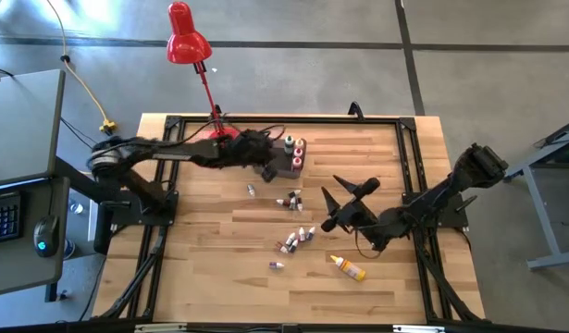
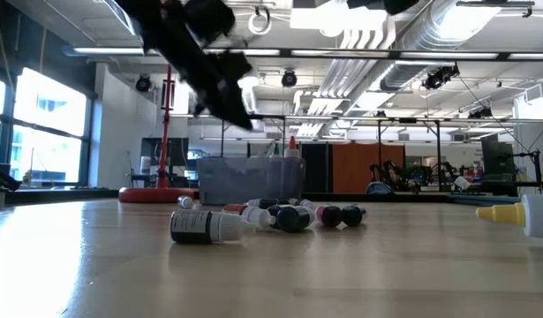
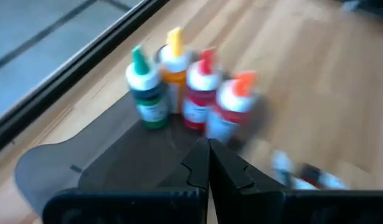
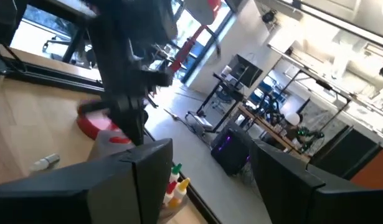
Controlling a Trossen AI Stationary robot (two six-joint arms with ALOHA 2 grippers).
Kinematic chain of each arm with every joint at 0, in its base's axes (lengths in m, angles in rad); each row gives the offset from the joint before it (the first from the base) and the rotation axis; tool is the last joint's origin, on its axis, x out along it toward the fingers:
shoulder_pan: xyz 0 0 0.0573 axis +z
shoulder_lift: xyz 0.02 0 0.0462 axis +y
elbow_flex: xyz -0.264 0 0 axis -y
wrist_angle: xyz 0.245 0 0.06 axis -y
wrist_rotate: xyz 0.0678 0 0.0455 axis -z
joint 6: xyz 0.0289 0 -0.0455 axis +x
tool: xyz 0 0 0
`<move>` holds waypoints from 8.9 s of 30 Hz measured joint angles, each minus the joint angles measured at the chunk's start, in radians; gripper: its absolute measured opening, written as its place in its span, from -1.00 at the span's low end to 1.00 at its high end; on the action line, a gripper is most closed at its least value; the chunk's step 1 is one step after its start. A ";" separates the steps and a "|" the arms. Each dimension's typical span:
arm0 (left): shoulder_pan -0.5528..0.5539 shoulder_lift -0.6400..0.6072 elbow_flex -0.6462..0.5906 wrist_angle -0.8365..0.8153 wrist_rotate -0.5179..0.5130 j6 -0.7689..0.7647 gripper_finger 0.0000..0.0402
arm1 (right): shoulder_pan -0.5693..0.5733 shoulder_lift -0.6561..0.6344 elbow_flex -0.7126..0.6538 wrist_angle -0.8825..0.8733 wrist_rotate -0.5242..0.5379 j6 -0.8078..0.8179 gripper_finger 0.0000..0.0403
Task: Pick & Place food coloring
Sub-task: Put the large yellow food coloring bottle into the bin
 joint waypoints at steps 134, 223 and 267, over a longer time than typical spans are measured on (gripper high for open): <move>-0.549 -0.348 0.002 -0.218 -0.244 0.001 -1.00 | 0.028 0.163 0.248 -1.678 -1.405 1.576 -0.01; -0.550 -0.152 0.001 0.010 -0.381 0.150 -0.08 | -0.399 0.036 0.400 -0.743 -0.979 0.608 -0.39; -0.424 0.015 0.002 0.581 -0.101 0.310 -0.08 | -0.410 -0.125 -0.206 0.084 -1.243 0.656 -0.38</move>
